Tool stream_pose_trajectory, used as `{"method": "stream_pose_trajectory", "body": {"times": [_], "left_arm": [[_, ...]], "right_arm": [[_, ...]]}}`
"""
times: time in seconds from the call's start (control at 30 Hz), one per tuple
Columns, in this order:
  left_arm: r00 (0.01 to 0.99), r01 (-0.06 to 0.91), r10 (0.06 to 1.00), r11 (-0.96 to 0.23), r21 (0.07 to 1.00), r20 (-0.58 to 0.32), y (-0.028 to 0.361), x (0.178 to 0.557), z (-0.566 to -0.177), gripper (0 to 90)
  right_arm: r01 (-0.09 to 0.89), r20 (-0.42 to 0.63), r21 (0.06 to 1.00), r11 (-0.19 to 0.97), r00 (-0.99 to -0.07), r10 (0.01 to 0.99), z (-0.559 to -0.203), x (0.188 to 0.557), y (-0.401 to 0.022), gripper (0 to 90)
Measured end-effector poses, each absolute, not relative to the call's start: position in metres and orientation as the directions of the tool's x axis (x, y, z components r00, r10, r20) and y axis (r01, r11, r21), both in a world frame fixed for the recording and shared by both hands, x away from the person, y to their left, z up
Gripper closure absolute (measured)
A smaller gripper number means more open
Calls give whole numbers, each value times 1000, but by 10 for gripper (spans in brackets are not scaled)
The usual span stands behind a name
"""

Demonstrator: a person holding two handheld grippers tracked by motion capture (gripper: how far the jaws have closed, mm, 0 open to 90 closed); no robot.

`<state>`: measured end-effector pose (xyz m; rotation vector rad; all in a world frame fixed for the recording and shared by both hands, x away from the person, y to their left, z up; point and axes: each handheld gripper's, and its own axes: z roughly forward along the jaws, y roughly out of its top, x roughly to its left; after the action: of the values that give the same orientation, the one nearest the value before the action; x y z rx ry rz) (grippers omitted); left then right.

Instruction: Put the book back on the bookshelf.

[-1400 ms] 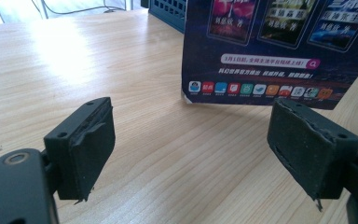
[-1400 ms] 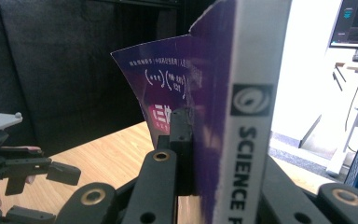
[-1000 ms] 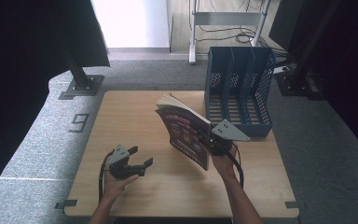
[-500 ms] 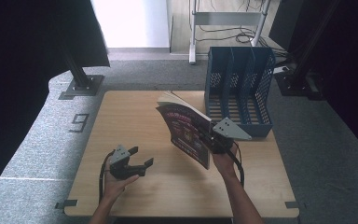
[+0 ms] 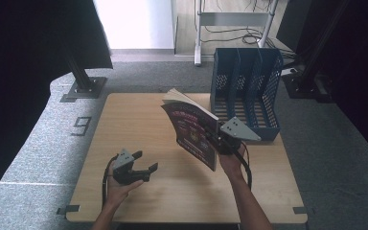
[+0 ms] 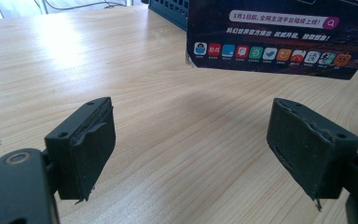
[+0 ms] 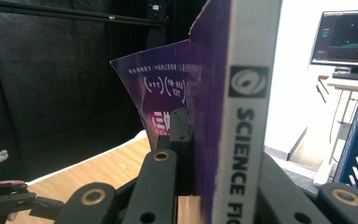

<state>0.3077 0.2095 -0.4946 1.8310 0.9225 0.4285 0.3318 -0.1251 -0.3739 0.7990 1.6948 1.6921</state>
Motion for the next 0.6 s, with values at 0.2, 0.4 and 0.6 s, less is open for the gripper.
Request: {"method": "stream_pose_trajectory", "body": {"times": [0.2,0.4,0.6], "left_arm": [[645,402,755,-210,891,-113,210,308,-495,153],[645,404,755,-212,890,-113,209,308,-495,154],[642,406,758,-208,890,-116,210,308,-495,153]], "right_arm": [[4,8,1000,-8,-625,781,-374,335,-127,816],[0,11,1000,-14,-620,785,-370,336,-128,816],[-10,8,1000,-18,-615,789,-364,337,-128,816]]}}
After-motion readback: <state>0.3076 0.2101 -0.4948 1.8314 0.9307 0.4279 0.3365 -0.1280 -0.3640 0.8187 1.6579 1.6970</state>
